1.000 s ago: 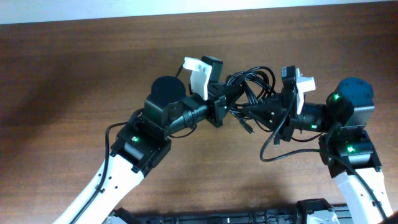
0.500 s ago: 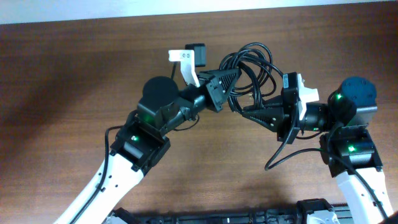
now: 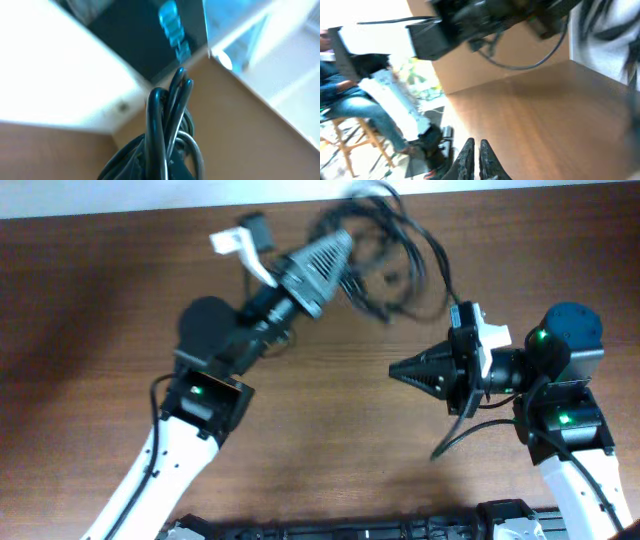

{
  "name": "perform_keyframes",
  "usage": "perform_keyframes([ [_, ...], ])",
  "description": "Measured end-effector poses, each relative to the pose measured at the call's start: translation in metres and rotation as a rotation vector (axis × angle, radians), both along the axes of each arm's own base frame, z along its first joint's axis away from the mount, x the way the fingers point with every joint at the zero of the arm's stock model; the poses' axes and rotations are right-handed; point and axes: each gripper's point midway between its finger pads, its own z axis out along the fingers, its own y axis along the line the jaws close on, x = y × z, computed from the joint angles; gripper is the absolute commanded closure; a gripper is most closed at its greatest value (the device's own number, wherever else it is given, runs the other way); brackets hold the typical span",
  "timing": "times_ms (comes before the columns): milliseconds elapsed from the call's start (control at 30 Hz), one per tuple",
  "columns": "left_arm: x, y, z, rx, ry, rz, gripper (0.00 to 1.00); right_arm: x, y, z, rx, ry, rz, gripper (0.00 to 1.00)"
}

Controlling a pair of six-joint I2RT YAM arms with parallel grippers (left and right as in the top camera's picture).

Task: Untangle cables

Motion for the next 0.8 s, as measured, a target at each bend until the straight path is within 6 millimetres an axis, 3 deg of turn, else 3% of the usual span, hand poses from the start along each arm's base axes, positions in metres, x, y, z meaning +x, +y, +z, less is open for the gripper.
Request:
perform_keyframes([
  [100, 0.011, 0.018, 0.006, -0.021, -0.014, 0.077, 1.0, -0.007, 0.0, 0.002, 0.007, -0.002, 0.035, 0.93],
  [133, 0.013, 0.019, 0.004, -0.018, -0.007, 0.083, 1.0, -0.007, 0.0, 0.002, 0.008, -0.002, 0.039, 0.87],
  [200, 0.015, 0.021, -0.002, -0.001, 0.013, 0.089, 1.0, -0.008, 0.0, 0.002, 0.008, -0.001, 0.039, 0.49],
  [233, 0.016, 0.02, -0.008, 0.023, 0.023, 0.087, 1.0, -0.007, 0.0, 0.001, 0.007, 0.011, 0.036, 0.39],
  [267, 0.016, 0.019, -0.011, 0.04, 0.025, 0.085, 1.0, -0.006, 0.0, 0.001, 0.007, 0.025, 0.031, 0.18],
  [300, 0.016, 0.017, -0.016, 0.075, 0.023, 0.077, 1.0, -0.003, 0.0, 0.0, 0.003, 0.037, 0.009, 0.04],
  [500, 0.002, -0.002, -0.041, 0.297, -0.063, -0.026, 1.0, 0.029, -0.005, -0.02, -0.036, 0.224, -0.197, 0.02],
  [700, -0.02, -0.019, -0.078, 0.492, -0.105, -0.193, 1.0, 0.055, -0.016, -0.036, -0.069, 0.33, -0.381, 0.02],
  [800, -0.03, -0.025, -0.081, 0.523, -0.147, -0.255, 1.0, 0.064, -0.023, -0.048, -0.093, 0.396, -0.468, 0.02],
])
